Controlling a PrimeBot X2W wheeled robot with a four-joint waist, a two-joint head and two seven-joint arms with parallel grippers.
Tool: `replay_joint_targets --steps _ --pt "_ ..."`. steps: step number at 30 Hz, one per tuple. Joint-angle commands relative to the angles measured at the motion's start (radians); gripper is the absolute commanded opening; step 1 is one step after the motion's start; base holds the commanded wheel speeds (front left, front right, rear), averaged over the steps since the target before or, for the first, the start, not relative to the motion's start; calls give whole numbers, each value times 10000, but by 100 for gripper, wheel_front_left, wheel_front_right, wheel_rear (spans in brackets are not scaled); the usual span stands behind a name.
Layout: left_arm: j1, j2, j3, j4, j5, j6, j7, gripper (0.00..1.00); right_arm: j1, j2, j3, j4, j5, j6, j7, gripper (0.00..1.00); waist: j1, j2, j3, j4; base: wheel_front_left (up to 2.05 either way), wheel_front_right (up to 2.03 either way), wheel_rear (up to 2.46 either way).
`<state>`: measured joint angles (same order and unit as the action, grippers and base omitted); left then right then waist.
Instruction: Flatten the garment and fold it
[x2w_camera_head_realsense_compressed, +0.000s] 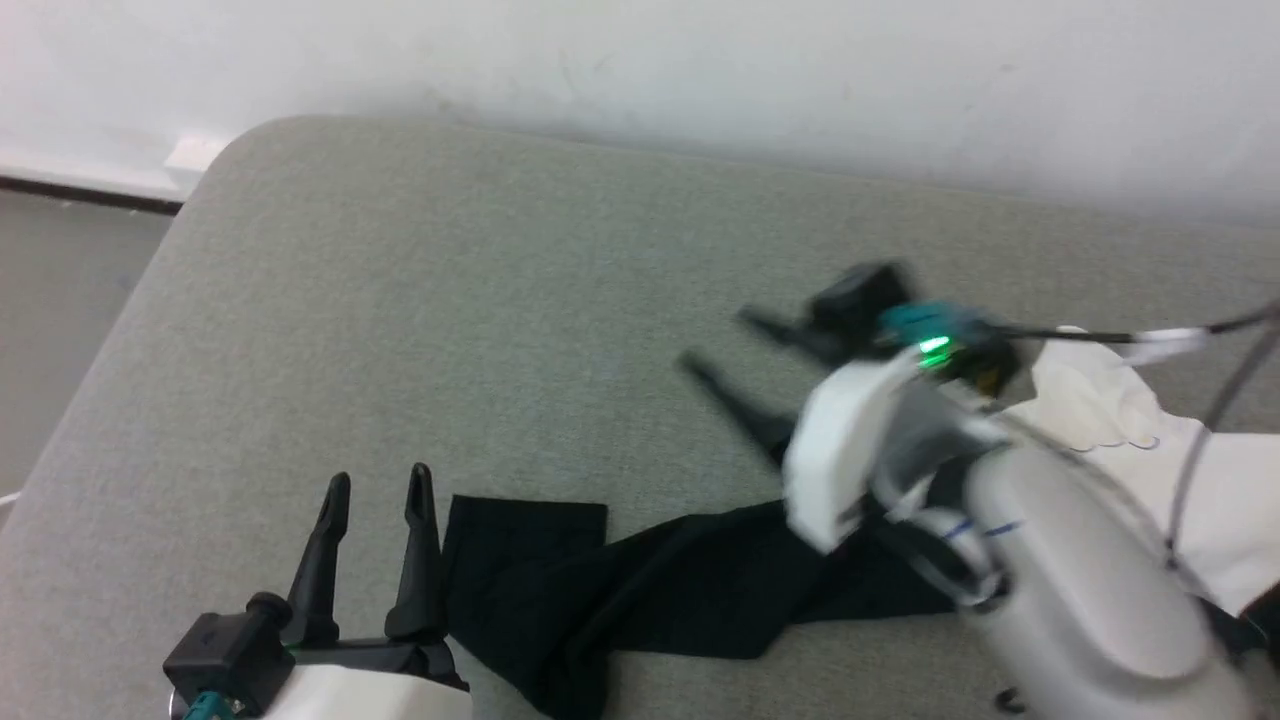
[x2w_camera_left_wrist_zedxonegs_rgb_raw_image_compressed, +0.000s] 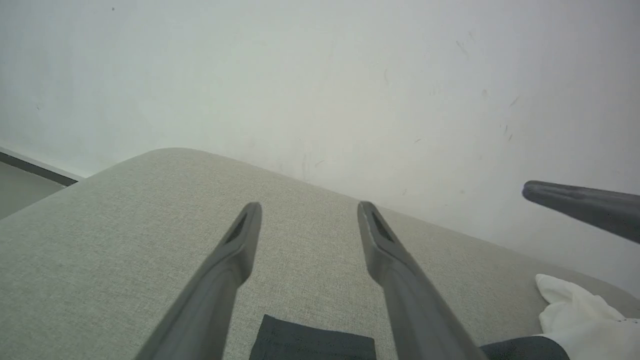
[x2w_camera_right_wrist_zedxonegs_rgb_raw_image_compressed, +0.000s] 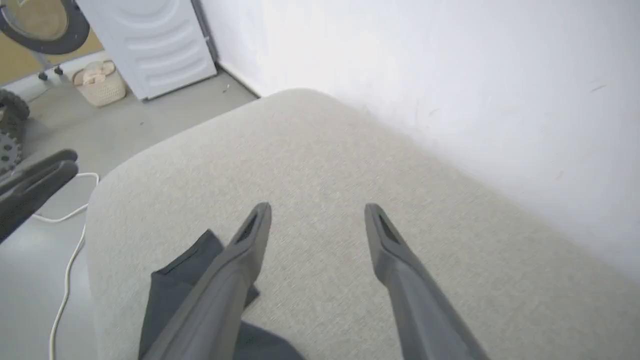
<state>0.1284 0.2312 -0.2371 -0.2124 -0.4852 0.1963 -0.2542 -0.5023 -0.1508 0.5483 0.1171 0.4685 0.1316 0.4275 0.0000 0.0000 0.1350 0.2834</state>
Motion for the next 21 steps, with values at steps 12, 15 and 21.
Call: replay_joint_targets --steps 12,15,21 --pt "432 224 -106 -514 94 108 140 100 5133 741 -6751 -4284 -3941 -9 -2553 100 0 0 -331 -1459 0 0 0" --pt "518 276 -182 -570 109 59 158 100 6524 977 -7592 -4622 -4250 -9 -3269 100 0 0 -272 -1726 0 0 0" --pt "194 560 -488 -821 401 -95 520 100 7413 1002 -7971 -4314 -3144 -9 -4053 100 0 0 -125 -2355 0 0 0"
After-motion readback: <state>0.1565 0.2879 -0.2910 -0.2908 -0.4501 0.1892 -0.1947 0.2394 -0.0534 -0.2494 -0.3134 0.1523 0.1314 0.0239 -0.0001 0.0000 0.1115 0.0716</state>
